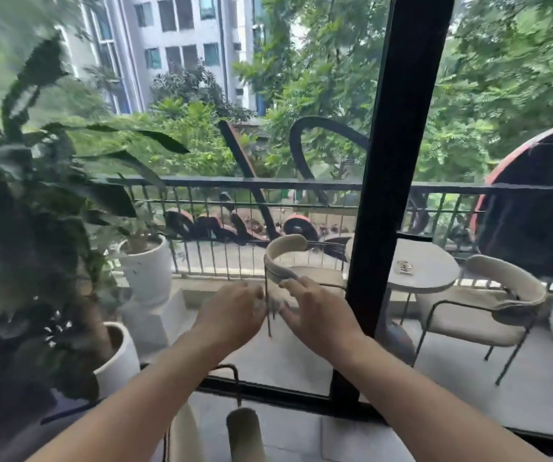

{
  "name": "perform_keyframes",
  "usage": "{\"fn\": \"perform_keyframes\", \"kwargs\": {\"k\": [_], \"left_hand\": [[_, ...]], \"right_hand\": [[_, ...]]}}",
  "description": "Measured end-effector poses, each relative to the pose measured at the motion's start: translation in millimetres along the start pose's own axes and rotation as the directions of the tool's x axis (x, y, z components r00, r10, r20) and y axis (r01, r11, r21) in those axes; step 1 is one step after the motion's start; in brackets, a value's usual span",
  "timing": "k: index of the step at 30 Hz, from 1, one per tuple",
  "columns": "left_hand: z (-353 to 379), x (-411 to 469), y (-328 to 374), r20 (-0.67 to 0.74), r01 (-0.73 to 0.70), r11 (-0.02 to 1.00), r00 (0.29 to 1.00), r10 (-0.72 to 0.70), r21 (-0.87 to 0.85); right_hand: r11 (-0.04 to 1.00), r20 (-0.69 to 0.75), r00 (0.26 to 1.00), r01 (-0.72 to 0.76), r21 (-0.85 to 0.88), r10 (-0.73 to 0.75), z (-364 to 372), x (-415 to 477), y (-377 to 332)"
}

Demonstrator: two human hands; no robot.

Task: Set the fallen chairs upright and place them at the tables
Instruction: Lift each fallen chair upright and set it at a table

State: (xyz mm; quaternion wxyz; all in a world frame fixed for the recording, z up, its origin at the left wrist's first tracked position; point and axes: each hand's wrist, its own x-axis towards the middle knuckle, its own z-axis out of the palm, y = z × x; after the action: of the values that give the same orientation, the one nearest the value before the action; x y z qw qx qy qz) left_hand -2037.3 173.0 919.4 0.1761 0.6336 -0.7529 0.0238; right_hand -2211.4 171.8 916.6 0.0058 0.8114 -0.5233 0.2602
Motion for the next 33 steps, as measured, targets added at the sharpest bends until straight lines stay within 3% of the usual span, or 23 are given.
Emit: {"fn": "perform_keyframes", "kwargs": {"k": [7,14,23,29,33], "left_hand": [[31,31,-26,-0.041,0.397,0.917,0.917,-0.396,0.040],[39,30,-60,-0.121,0.735,0.668,0.678,-0.725,0.117],[72,27,-107,-0.217,0.914,0.392,0.405,-0.888,0.104],[91,12,-118,-0.313,0.982,0.154,0.180,-0.933,0.106],[148,5,-125,-0.341,0.987,0.012,0.066,-0.938,0.159]], "right_hand": [[0.917,0.054,0.924,0.367,0.154,-0.379,49,92,40],[0.676,0.059,0.699,0.662,0.324,-0.713,123,164,10],[0.381,0.037,0.419,0.780,0.497,-0.907,215,218,-42],[0.083,-0.104,0.167,0.831,0.550,-0.980,278,226,-81],[-0.092,-0.150,0.000,0.791,0.605,-0.989,351,211,-84]]}}
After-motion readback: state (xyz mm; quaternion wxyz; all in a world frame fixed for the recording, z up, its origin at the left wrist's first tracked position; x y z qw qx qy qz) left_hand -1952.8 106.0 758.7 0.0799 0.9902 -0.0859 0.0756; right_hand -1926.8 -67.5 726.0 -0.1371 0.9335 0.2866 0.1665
